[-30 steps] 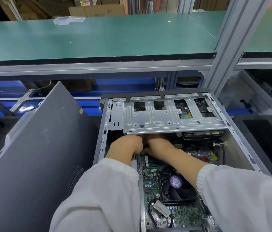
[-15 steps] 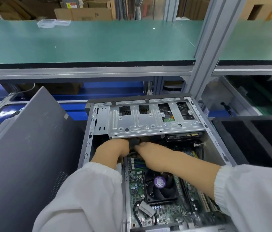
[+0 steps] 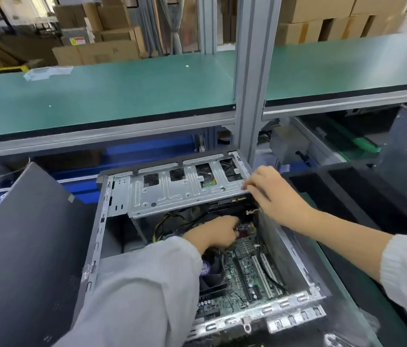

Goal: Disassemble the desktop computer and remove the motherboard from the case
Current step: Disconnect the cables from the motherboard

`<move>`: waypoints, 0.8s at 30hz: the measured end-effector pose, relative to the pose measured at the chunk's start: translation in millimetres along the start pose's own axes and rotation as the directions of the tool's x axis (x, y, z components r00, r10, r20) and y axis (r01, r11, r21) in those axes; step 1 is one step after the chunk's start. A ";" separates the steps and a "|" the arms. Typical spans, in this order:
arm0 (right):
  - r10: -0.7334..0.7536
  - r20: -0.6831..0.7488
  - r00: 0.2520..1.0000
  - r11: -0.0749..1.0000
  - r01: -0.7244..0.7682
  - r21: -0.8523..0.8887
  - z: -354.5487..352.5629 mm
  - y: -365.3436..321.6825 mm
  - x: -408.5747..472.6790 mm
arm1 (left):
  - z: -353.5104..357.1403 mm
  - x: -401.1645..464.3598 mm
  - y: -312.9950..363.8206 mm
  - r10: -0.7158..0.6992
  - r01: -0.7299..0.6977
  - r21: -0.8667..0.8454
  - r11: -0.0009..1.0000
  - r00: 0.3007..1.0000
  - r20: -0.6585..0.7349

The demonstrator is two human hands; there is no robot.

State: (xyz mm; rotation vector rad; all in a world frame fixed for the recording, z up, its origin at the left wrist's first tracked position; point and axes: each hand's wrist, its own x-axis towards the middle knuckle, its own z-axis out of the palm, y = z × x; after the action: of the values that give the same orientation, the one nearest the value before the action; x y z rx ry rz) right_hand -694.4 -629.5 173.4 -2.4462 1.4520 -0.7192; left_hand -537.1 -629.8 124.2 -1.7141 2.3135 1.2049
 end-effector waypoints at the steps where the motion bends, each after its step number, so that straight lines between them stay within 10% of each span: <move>1: 0.099 -0.074 0.992 0.993 -0.094 0.065 6.4 1.3 0.9 | 5.6 8.5 5.4 -0.051 0.044 -0.181 0.983 0.998 -0.037; 5: 0.211 -0.094 0.973 0.976 -0.204 0.081 30.6 7.3 3.2 | 27.7 34.1 21.4 -0.261 0.125 -0.532 0.837 0.947 -0.188; 14: 0.209 -0.117 0.971 0.977 -0.203 0.060 36.9 9.7 4.7 | 28.5 70.3 9.1 -0.287 0.275 -0.084 0.958 0.933 -0.216; 24: 0.210 -0.143 0.967 0.977 -0.203 0.061 36.7 9.5 3.5 | 41.3 84.0 5.6 -0.320 0.305 -0.098 0.947 0.914 -0.250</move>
State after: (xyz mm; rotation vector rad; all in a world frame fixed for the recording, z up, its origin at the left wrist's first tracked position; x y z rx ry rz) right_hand -681.7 -639.8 139.0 -2.2051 1.6937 -0.8930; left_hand -591.9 -672.9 61.5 -2.2825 2.0253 1.0472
